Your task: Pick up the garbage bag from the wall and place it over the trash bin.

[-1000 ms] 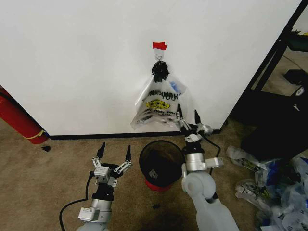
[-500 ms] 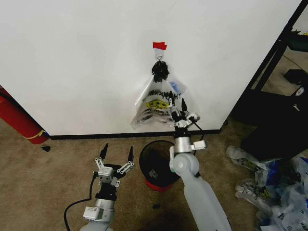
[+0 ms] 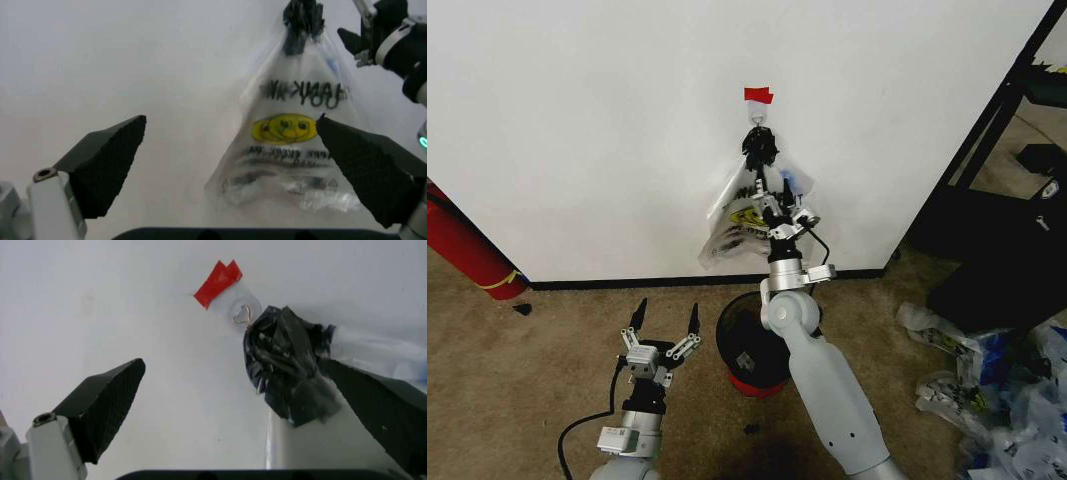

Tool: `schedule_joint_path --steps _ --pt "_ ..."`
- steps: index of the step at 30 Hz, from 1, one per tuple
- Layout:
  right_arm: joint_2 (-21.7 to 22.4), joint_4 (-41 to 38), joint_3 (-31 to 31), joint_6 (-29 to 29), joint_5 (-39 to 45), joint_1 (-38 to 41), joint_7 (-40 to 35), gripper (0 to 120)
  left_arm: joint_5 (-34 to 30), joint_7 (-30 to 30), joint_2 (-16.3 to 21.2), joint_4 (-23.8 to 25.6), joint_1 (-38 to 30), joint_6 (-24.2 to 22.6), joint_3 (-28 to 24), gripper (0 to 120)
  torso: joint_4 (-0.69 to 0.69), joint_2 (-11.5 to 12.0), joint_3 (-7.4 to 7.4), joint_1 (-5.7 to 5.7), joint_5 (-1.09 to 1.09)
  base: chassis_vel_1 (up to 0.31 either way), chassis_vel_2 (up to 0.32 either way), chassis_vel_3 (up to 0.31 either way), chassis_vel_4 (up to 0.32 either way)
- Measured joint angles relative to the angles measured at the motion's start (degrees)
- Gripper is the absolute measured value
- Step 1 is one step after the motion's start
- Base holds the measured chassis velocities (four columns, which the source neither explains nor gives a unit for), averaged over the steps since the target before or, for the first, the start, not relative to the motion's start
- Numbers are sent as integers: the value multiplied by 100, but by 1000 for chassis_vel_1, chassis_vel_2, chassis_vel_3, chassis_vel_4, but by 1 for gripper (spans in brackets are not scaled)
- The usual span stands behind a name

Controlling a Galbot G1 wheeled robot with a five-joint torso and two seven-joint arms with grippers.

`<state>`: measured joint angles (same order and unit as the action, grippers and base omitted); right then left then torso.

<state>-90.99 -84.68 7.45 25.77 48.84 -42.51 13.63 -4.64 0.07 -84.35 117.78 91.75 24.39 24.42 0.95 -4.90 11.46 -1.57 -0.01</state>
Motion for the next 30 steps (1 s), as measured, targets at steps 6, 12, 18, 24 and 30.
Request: schedule_joint_path --steps 6,12,18,24,30 --pt "-110 259 -8 2 -114 51 51 98 161 -22 -35 191 293 115 -60 100 -2 -1 0 0 1 0 0 0 0" --pt "-112 532 -23 1 -238 265 228 80 155 -62 21 363 427 120 -25 100 0 -1 0 0 1 0 0 0 0" --pt "-119 868 20 26 -324 575 246 94 156 -84 25 418 504 166 -6 100 -1 -1 0 0 1 0 0 0 0" --pt "-119 897 58 26 -399 599 232 100 158 -132 23 356 513 236 44 100 0 -1 0 0 1 0 0 0 0" --pt "-118 975 72 38 -513 625 200 100 191 -138 -2 272 495 262 -7 100 0 -1 0 0 1 0 0 0 0"
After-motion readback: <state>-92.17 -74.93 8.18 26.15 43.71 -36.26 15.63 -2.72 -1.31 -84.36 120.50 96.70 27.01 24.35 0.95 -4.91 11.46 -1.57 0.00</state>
